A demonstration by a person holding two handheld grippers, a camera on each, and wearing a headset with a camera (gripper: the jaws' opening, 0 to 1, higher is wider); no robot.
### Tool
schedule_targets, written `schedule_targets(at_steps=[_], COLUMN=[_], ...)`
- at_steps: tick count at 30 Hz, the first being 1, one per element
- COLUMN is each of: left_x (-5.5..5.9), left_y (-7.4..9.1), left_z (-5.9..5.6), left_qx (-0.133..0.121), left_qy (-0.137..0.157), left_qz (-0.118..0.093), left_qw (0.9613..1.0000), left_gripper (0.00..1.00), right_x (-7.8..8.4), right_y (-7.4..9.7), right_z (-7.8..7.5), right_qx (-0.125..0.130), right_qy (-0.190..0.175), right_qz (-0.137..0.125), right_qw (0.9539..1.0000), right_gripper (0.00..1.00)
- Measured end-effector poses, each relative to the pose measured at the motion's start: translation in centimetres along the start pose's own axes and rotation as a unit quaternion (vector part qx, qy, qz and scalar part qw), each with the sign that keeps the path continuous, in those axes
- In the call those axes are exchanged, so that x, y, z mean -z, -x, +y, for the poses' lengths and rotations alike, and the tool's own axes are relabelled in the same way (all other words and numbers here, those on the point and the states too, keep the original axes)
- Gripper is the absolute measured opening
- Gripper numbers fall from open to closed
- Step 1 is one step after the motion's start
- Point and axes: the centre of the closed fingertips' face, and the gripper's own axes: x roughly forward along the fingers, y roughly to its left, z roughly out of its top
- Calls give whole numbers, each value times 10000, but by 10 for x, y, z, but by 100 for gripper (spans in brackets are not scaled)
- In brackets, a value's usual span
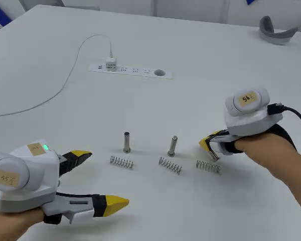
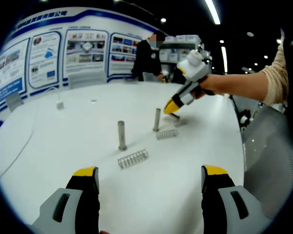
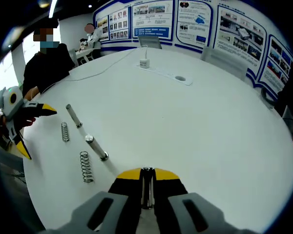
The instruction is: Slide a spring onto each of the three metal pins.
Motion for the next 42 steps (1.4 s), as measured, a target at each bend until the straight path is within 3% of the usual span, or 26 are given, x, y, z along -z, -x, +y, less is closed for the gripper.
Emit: schedule_targets(at_steps=[28,42], left_x=[-2,-2], left_y=[2,3], left_z=[-1,-1], left_qx=[-12,-8], left_qy=[-36,-45], left_qz=[-9,-4], left_qw=[10000,10000], left_gripper=[88,88], right_x=[-14,-7], right_y=[20,27], right_z=[3,3], right_qx=[65,82], right_qy=[12,-18], right_qz=[-406,-384], right_qw=[9992,9992], right_gripper=[9,9])
